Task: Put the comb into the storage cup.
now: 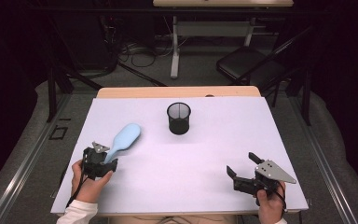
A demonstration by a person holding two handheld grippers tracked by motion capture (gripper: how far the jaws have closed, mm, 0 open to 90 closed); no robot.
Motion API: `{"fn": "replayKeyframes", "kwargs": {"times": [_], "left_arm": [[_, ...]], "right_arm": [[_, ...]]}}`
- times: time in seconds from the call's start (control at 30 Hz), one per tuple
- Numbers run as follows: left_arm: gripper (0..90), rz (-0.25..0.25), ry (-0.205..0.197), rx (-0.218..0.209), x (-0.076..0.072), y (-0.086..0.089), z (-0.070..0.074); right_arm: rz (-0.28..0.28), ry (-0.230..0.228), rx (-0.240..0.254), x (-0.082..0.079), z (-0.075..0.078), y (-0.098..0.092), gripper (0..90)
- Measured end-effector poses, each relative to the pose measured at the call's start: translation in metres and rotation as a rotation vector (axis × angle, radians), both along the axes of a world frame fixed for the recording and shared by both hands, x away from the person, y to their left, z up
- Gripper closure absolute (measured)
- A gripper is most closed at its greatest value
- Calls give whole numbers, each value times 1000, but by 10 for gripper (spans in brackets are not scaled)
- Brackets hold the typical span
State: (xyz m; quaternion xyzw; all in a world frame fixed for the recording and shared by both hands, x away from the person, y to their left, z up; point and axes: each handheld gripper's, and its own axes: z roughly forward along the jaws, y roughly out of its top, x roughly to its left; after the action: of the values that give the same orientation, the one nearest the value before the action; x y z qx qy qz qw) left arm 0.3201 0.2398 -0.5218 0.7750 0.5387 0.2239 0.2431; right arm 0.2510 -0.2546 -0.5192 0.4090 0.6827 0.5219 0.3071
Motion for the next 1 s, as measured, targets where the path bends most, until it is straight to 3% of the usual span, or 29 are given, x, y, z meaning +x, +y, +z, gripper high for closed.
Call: {"fn": "replayKeyframes", "kwargs": {"times": [0.2,0.4,0.67,0.77,1.0], "left_arm": [[453,-37,-46,-32,2,11,1],[450,-36,-29,-59,3,17,2],[446,-33,-46,-82,3,21,6],[447,-36,-51,-70,3,20,6],[347,-43,-39,-78,7,19,10]], "right_arm": [[0,2,-1,0,0,0,68],[1,3,-2,0,0,0,68],[-1,5,-4,1,0,0,68],[0,5,-4,0,0,0,68],[-2,12,0,1,-1,1,69]]}}
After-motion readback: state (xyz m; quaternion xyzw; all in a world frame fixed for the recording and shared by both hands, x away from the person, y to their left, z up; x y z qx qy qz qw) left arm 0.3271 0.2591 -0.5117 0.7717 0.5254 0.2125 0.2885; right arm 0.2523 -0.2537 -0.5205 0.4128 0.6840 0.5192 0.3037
